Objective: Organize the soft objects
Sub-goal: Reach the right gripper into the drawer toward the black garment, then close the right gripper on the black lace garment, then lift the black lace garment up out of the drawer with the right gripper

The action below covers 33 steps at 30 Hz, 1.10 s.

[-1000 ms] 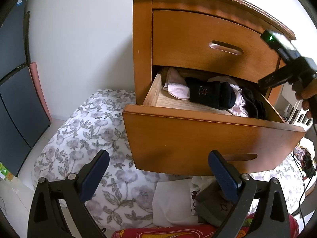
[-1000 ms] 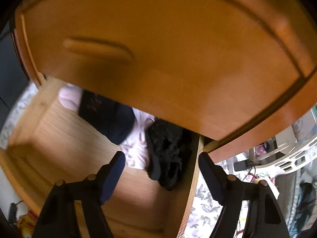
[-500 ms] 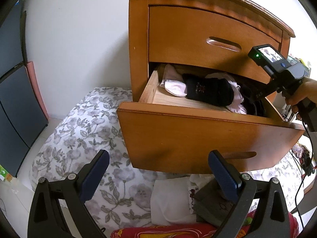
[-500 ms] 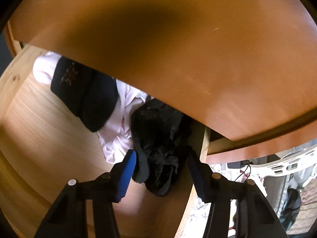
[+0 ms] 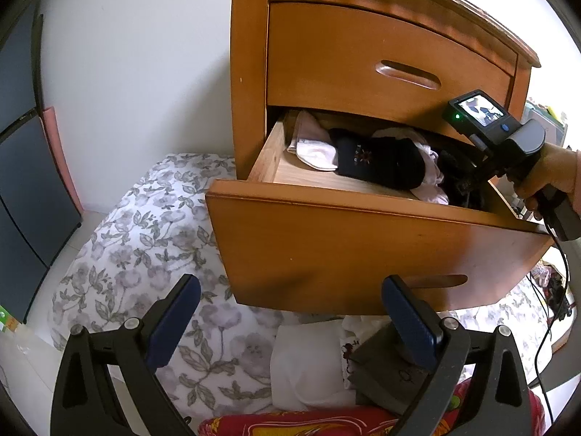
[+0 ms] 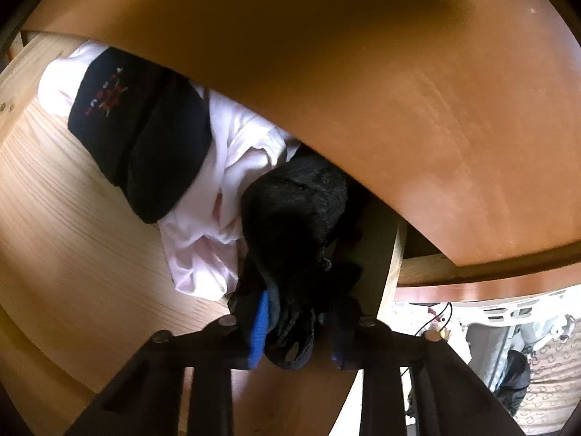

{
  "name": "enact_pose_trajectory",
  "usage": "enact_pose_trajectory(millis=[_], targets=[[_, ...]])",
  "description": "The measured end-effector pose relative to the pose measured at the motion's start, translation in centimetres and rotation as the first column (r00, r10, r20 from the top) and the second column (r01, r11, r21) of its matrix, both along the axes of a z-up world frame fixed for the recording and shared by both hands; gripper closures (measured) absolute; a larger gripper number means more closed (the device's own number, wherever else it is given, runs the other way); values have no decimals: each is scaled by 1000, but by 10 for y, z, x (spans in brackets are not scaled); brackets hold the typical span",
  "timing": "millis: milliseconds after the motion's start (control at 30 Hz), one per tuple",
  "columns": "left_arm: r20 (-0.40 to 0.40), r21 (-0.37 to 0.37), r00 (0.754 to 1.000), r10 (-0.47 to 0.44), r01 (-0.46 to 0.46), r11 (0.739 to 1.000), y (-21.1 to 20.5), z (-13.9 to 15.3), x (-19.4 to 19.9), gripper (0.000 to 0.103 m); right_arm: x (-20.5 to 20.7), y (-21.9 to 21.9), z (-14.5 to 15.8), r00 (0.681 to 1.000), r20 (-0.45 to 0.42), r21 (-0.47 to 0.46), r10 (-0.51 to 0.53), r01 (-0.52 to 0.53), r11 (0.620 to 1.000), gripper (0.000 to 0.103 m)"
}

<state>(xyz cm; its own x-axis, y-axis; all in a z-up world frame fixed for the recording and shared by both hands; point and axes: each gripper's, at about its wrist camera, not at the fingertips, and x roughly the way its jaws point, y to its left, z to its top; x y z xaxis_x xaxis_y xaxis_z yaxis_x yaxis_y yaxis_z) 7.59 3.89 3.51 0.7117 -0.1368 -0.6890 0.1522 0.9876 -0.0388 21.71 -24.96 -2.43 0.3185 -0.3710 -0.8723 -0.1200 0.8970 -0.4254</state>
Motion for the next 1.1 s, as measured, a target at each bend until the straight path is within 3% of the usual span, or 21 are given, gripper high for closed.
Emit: enact_pose_trajectory(millis=[67, 267, 1100], targets=[[-2, 1, 1000, -2, 2, 1000, 0, 0, 0, 3, 1, -1, -2, 1000, -1, 8, -9, 9, 1000, 87], [-10, 8, 1000, -8, 8, 1000, -2, -2, 1, 3, -8, -6, 8, 999, 17, 26, -29, 29, 999, 96], [-26, 38, 1000, 3, -2, 999, -3, -2, -1, 3, -83, -2, 91, 977, 210, 75, 28, -45, 996, 97]])
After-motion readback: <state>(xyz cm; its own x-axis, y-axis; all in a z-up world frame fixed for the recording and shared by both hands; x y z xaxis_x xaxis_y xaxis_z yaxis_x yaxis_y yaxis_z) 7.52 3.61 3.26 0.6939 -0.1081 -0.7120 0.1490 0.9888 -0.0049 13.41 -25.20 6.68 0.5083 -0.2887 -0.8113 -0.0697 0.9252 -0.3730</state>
